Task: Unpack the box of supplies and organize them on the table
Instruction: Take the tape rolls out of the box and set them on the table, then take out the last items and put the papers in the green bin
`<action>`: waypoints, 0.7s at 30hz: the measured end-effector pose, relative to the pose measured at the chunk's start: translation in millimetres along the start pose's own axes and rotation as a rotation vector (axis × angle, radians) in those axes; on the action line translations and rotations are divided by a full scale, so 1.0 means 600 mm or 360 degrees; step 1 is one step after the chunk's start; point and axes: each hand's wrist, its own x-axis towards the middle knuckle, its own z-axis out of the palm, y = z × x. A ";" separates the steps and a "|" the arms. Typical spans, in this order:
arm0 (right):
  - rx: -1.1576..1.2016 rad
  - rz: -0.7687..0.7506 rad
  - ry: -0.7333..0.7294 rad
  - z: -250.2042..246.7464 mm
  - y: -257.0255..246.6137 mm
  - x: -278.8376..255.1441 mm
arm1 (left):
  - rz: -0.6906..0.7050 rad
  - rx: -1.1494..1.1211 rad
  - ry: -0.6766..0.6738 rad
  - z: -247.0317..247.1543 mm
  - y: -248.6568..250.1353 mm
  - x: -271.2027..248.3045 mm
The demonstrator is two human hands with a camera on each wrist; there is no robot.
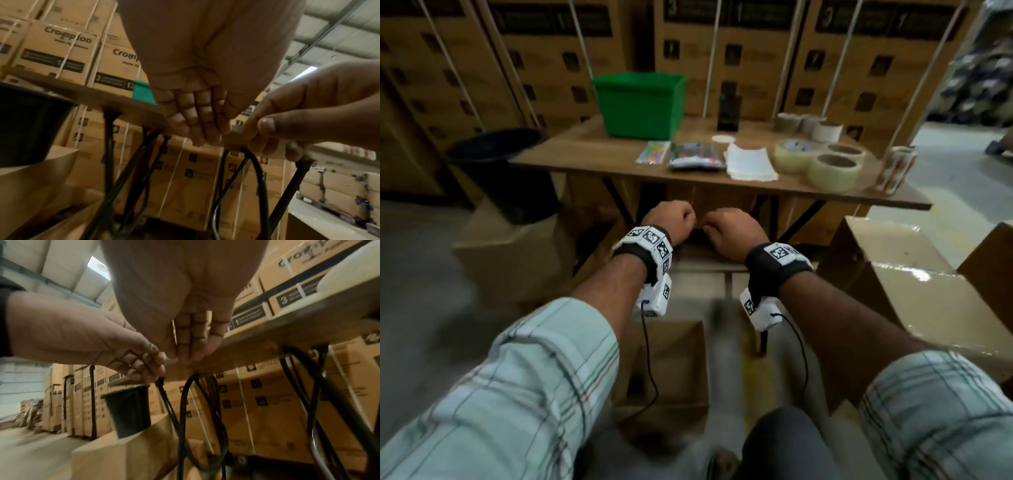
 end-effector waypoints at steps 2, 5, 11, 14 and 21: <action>0.0035 0.0007 -0.0219 0.060 -0.023 -0.001 | -0.0108 0.0005 -0.0081 0.028 -0.046 -0.022; 0.0098 0.0062 -0.0576 0.159 -0.046 -0.005 | -0.0258 -0.0011 -0.0237 0.083 -0.120 -0.045; 0.0106 0.0224 -0.1062 0.354 -0.042 -0.011 | -0.0522 0.0036 -0.0533 0.222 -0.277 -0.056; 0.0025 0.0315 -0.1283 0.445 -0.020 -0.020 | -0.0578 0.0089 -0.0782 0.300 -0.342 -0.060; 0.0065 0.0855 -0.1545 0.619 0.064 -0.067 | -0.0954 0.0449 -0.0915 0.462 -0.440 -0.100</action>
